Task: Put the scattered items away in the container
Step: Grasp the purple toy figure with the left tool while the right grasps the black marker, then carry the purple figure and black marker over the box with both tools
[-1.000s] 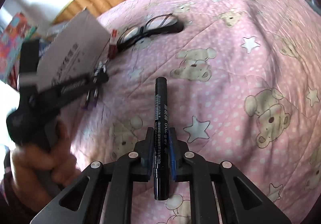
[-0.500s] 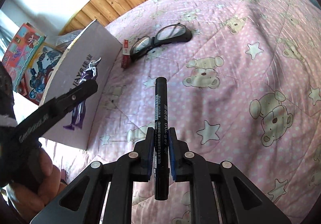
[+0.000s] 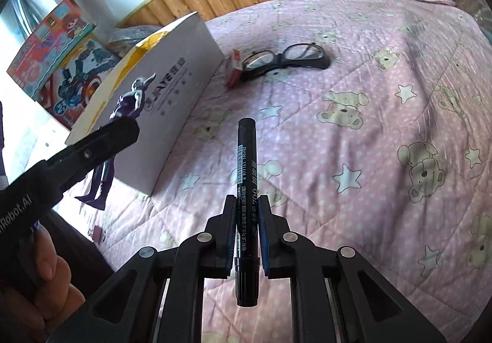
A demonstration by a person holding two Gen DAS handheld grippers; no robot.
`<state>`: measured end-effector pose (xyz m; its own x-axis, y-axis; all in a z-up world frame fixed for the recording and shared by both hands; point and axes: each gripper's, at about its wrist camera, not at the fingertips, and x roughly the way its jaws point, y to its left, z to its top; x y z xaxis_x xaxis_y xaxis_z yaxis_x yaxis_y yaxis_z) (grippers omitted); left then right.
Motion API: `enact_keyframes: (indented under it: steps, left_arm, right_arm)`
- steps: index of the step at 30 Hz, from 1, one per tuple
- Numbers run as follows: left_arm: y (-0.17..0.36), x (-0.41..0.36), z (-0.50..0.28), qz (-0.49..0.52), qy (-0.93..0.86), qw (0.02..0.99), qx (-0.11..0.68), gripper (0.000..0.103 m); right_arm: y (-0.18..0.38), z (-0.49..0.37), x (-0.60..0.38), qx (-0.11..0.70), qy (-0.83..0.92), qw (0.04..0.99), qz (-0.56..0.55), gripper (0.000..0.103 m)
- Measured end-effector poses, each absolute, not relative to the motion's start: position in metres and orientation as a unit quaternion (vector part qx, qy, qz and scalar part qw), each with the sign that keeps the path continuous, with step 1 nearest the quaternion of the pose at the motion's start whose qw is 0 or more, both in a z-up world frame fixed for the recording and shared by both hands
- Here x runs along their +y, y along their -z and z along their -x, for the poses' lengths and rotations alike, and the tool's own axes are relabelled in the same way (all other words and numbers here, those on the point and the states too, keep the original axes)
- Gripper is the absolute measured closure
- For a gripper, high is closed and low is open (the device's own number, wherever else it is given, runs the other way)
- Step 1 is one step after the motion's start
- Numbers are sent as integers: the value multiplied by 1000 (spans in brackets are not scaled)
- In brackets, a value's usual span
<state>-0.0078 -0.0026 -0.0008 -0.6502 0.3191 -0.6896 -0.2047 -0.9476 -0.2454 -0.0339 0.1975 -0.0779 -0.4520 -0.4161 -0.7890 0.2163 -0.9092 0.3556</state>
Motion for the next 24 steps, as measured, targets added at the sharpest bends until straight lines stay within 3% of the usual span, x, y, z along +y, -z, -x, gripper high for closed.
enact_keyframes:
  steps: [24]
  left_arm:
    - [-57,-37,-48,332,-920,184,-92,70]
  right_arm:
    - [-5,-9,189,-45,869,180,-459,88]
